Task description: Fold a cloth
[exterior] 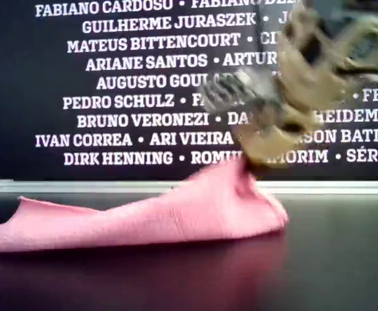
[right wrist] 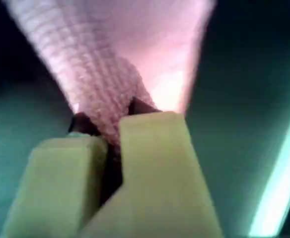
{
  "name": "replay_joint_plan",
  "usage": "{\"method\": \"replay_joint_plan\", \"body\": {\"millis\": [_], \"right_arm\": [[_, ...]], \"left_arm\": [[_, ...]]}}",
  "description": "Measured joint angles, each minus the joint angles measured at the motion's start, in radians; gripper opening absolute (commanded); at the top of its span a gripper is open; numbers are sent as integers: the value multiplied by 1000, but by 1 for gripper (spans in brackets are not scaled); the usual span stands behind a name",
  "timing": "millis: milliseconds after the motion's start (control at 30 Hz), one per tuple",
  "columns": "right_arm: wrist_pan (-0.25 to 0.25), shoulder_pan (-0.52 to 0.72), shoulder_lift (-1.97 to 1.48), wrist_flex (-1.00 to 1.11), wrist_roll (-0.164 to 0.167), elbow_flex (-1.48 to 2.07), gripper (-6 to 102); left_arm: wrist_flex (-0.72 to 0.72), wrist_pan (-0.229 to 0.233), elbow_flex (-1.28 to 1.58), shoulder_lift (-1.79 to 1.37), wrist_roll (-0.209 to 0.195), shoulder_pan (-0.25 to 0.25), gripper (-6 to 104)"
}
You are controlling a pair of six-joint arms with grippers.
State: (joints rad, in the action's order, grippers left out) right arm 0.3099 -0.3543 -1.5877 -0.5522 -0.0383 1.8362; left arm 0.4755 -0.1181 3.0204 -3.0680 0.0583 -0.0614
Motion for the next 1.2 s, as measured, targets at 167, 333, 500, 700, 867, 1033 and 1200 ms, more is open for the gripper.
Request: {"method": "replay_joint_plan", "body": {"millis": [167, 333, 500, 700, 867, 1033, 1200], "right_arm": [[0, -107, 77, 0, -2, -160, 1], [0, -221, 209, 0, -2, -298, 1], [0, -321, 341, 0, -2, -453, 1], [0, -411, 526, 0, -6, -716, 1], [9, -483, 635, 0, -12, -933, 1], [12, -561, 730, 0, -12, -1065, 1], [12, -615, 828, 0, -12, -1121, 3]], "left_arm": [[0, 0, 0, 0, 0, 0, 64], [0, 0, 0, 0, 0, 0, 64], [0, 0, 0, 0, 0, 0, 64], [0, 0, 0, 0, 0, 0, 64], [0, 0, 0, 0, 0, 0, 64], [0, 0, 0, 0, 0, 0, 64], [0, 0, 0, 0, 0, 0, 64]]}}
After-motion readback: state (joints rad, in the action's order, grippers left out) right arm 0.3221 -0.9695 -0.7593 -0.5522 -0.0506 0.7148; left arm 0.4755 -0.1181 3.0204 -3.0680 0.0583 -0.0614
